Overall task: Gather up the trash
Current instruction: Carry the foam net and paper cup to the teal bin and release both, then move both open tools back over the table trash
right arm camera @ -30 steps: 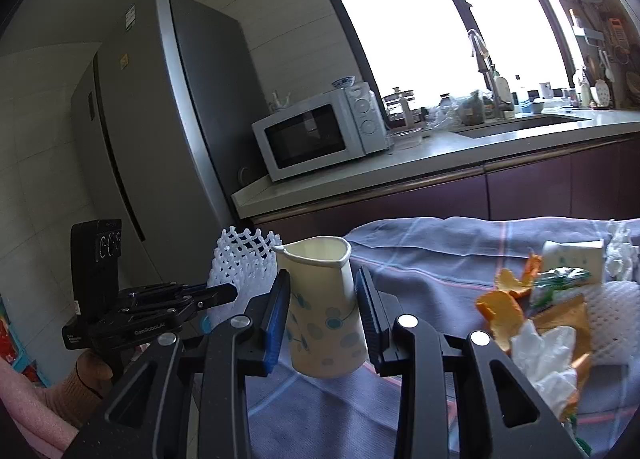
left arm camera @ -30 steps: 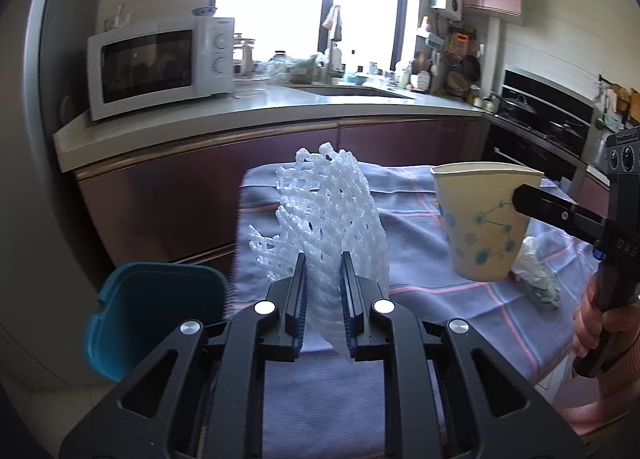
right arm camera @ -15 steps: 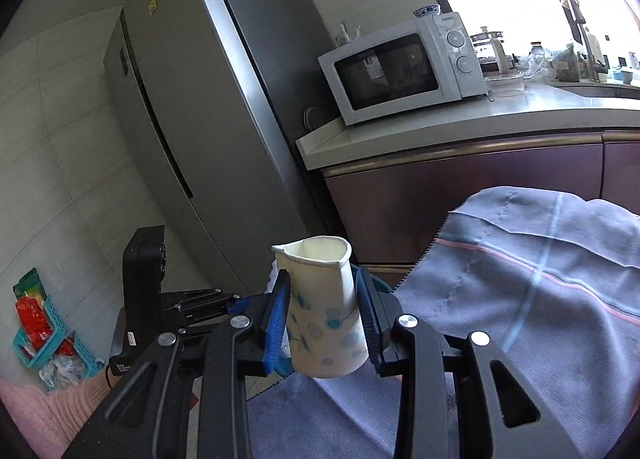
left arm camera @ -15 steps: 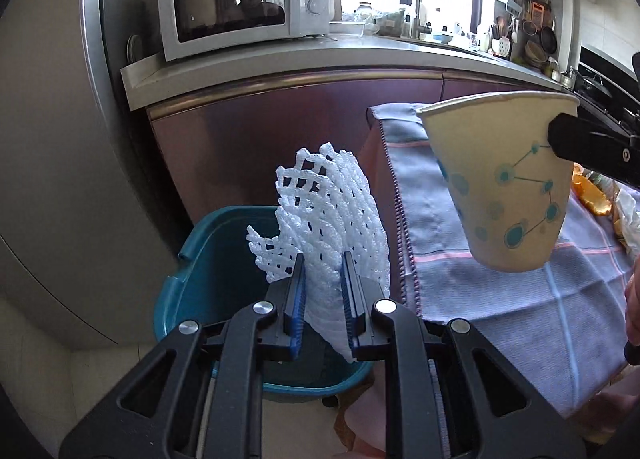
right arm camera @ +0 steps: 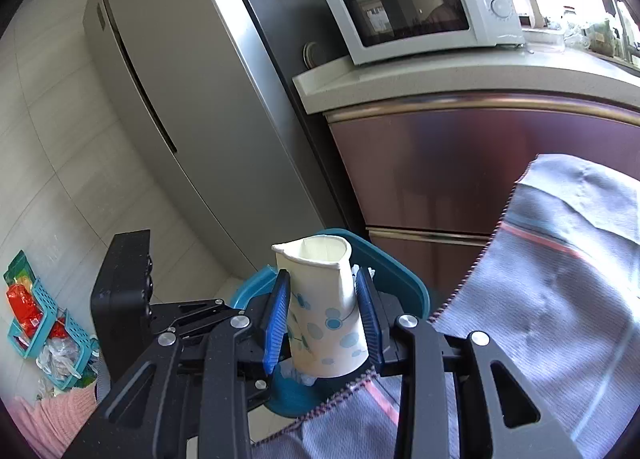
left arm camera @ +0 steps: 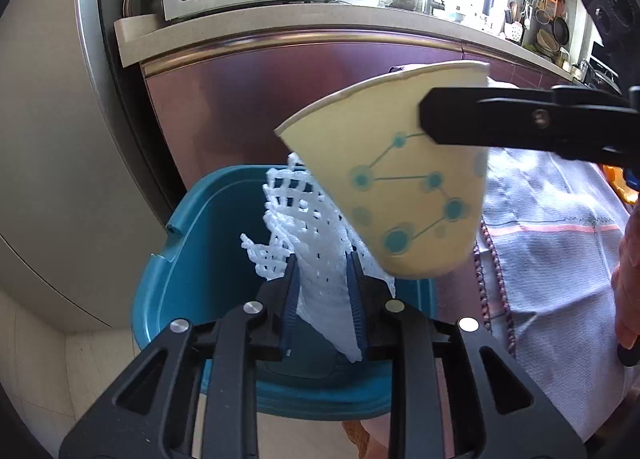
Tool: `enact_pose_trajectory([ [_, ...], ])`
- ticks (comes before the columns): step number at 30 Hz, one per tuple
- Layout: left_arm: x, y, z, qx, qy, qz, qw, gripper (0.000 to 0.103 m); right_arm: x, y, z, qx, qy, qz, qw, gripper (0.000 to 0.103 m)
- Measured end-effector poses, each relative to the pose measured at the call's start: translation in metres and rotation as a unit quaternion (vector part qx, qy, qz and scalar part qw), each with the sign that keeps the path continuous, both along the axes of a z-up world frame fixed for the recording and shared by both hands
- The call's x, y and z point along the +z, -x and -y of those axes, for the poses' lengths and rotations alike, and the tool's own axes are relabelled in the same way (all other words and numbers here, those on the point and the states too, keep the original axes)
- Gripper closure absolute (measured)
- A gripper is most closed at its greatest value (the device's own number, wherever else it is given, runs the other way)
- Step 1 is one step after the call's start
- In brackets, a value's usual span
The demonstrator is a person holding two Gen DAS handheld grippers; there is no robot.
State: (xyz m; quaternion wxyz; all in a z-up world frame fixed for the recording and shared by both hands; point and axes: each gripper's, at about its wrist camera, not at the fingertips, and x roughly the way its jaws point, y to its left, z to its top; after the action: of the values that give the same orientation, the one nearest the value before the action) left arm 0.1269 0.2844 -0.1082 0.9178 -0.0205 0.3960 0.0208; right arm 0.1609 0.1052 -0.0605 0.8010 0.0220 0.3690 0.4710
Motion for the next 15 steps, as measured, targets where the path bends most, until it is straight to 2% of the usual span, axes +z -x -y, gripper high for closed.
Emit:
enact_pose_trajectory([
  [3, -0.008, -0.001, -0.007, 0.019, -0.003, -0.005, 0.9998, 0.057, -0.004, -0.004, -0.01, 0.0, 0.014, -0.004, 1.0, 0.07],
  [6, -0.018, -0.004, -0.022, 0.035, 0.016, -0.009, 0.9992, 0.046, -0.011, -0.011, -0.017, 0.006, 0.021, -0.031, 0.999, 0.067],
  [10, -0.023, -0.002, -0.033, 0.062, 0.018, -0.006, 0.9979, 0.042, -0.022, -0.021, -0.027, 0.004, 0.03, -0.07, 0.997, 0.061],
  [15, -0.021, 0.002, -0.043, 0.081, 0.033, 0.007, 0.9962, 0.041, -0.017, -0.014, -0.012, 0.0, 0.019, -0.061, 0.998, 0.059],
])
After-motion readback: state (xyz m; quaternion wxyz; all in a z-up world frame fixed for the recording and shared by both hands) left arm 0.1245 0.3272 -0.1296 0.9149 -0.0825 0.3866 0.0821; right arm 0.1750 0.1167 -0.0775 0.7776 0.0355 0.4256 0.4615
